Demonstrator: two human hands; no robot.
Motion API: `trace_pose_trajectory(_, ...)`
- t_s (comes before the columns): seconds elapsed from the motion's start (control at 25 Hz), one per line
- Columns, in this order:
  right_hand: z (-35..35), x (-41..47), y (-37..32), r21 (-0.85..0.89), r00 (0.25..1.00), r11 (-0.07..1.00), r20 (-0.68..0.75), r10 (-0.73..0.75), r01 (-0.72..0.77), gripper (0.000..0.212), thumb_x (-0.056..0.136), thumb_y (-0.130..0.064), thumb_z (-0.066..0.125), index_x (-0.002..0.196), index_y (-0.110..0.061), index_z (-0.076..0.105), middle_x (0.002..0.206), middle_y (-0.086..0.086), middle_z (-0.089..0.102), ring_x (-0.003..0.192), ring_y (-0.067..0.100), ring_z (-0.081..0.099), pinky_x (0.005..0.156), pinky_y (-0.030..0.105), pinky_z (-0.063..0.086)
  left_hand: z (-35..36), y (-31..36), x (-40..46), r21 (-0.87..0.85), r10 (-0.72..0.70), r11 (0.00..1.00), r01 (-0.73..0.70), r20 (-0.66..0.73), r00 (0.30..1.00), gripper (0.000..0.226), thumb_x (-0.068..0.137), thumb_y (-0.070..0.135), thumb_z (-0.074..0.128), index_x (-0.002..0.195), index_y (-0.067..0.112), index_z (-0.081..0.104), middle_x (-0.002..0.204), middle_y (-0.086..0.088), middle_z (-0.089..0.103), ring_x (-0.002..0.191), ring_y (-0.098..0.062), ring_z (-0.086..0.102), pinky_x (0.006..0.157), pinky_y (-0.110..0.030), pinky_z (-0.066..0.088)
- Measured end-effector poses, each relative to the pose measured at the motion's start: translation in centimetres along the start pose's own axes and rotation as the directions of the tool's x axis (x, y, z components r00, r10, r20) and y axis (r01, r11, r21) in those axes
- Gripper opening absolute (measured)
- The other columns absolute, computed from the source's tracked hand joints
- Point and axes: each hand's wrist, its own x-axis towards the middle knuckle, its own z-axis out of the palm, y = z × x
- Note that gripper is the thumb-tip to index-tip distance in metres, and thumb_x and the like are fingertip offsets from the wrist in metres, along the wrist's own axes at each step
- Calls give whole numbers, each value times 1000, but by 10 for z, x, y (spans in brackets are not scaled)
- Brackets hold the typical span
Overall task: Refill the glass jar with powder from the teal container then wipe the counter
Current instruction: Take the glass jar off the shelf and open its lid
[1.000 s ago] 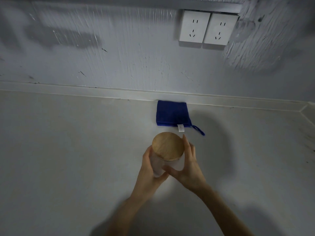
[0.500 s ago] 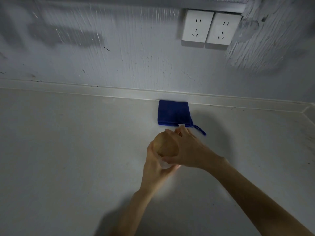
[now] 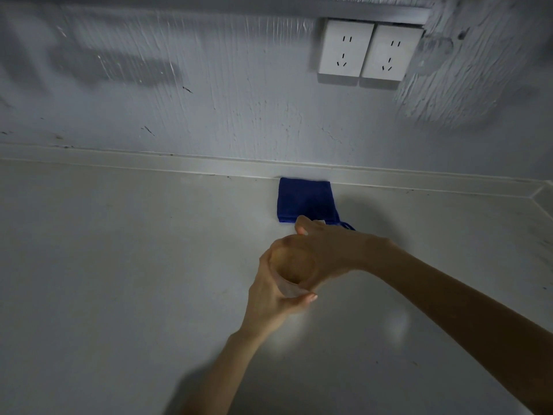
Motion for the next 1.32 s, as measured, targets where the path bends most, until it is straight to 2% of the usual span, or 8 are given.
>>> trace_pose_trajectory(0.32, -6, 5, 0, 47, 987, 990, 78, -139, 135, 68, 71, -45, 66, 125, -31, 27, 101, -4, 34, 95, 11, 22, 70, 28, 29, -15, 0, 16, 79, -31, 997, 13, 242, 970, 95, 49, 37, 81, 108, 68, 14, 117, 29, 40, 107, 6, 46, 81, -11, 41)
trace_pose_trajectory(0.48, -4, 7, 2, 7, 988, 994, 112, -111, 110, 78, 66, -42, 69, 121, -35, 14, 119, 3, 33, 101, 27, 46, 76, 36, 49, -20, 4, 23, 67, -21, 998, -2, 341, 940, 94, 57, 24, 84, 115, 56, 17, 124, 17, 43, 114, -2, 46, 86, -13, 43)
trace_pose_trajectory(0.56, -8, -1, 7, 181, 996, 982, 55, -73, 62, 78, 63, -40, 71, 115, -44, 14, 118, 3, 29, 90, 26, 54, 70, 36, 52, -25, 5, 28, 49, -2, 999, -20, 410, 912, 93, 61, 21, 82, 118, 54, 16, 121, 21, 41, 111, 3, 46, 81, -4, 42)
trace_pose_trajectory(0.68, -4, -18, 19, 442, 991, 895, -137, -1, 62, 78, 59, -45, 72, 113, -50, 16, 113, -3, 28, 97, 21, 49, 72, 32, 51, -30, 6, 32, 43, -49, 999, 34, 444, 895, 87, 56, 33, 81, 117, 51, 21, 120, 17, 45, 111, -6, 49, 82, -13, 48)
trace_pose_trajectory(0.84, 21, -33, 33, 772, 951, 631, -245, 189, 73, 78, 67, -31, 73, 104, -69, 16, 119, -5, 26, 110, 22, 41, 83, 30, 50, -30, 0, 31, 6, -71, 997, 76, 432, 899, 88, 51, 34, 82, 116, 49, 25, 119, 20, 43, 111, -3, 49, 79, -15, 49)
trace_pose_trajectory(0.92, 43, -38, 39, 850, 905, 515, -299, 301, 110, 77, 68, -20, 75, 109, -57, 22, 118, -5, 29, 110, 21, 43, 78, 19, 47, -29, -1, 29, 15, -76, 997, 77, 423, 903, 89, 49, 39, 81, 117, 50, 24, 120, 24, 40, 110, 6, 46, 79, -13, 48)
trace_pose_trajectory(1.04, 82, -43, 39, 905, 787, 390, -361, 501, 167, 73, 66, -11, 76, 110, -37, 24, 108, -7, 42, 105, 20, 49, 83, 23, 44, -27, -4, 26, 13, -83, 996, 84, 406, 910, 87, 53, 32, 81, 118, 48, 25, 121, 24, 40, 110, 8, 45, 80, -9, 46)
trace_pose_trajectory(1.32, 160, -44, 7, 928, 583, 365, -334, 741, 67, 72, 65, -10, 78, 110, -16, 22, 108, 6, 41, 102, 21, 48, 87, 20, 38, -26, -3, 18, -4, -94, 995, 103, 362, 927, 90, 49, 44, 80, 117, 56, 23, 122, 23, 42, 112, 4, 46, 89, -24, 48)
